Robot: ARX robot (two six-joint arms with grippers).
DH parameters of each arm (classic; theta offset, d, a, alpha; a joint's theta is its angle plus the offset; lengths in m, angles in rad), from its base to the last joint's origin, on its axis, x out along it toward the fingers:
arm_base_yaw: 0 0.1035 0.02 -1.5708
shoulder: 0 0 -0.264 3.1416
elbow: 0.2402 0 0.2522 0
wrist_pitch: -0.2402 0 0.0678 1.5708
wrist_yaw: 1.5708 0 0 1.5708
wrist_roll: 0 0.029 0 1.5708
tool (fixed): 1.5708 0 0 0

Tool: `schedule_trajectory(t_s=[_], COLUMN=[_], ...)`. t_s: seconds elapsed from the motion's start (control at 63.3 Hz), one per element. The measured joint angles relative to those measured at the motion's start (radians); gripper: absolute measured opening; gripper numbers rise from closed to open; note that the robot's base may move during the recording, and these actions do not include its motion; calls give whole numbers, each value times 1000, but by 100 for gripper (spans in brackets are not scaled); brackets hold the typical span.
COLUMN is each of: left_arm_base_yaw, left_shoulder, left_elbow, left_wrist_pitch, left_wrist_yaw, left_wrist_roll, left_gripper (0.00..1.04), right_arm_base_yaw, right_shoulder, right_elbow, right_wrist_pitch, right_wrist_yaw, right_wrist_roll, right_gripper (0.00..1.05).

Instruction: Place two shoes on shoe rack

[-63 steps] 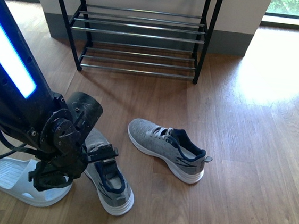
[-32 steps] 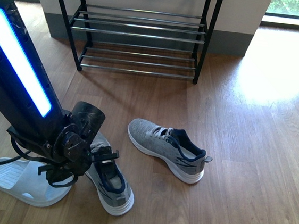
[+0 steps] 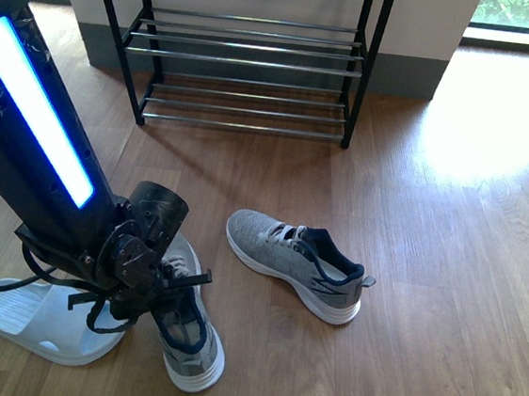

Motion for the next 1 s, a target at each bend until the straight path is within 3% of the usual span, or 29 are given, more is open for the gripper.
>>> schedule_trajectory(t_s=[0.269,0.379,0.759,0.996], left_arm_base_yaw=[15,26,55,18], left_shoulder=[-95,-233,-938,-1352], left_elbow=[-123,-238,-745,-962], left_wrist_pitch=[57,87,279,250], left_wrist_yaw=[-29,-94,-288,-454], left_wrist_roll=[-21,-10,209,313], left_gripper=[2,2,2,2], right_arm_base_yaw=[0,0,0,0], right_shoulder=[0,0,0,0], right_elbow=[0,0,0,0], right_wrist_pitch=[0,0,0,0], right_wrist_yaw=[0,0,0,0], right_wrist_roll=[0,0,0,0], right_gripper=[96,96,96,96])
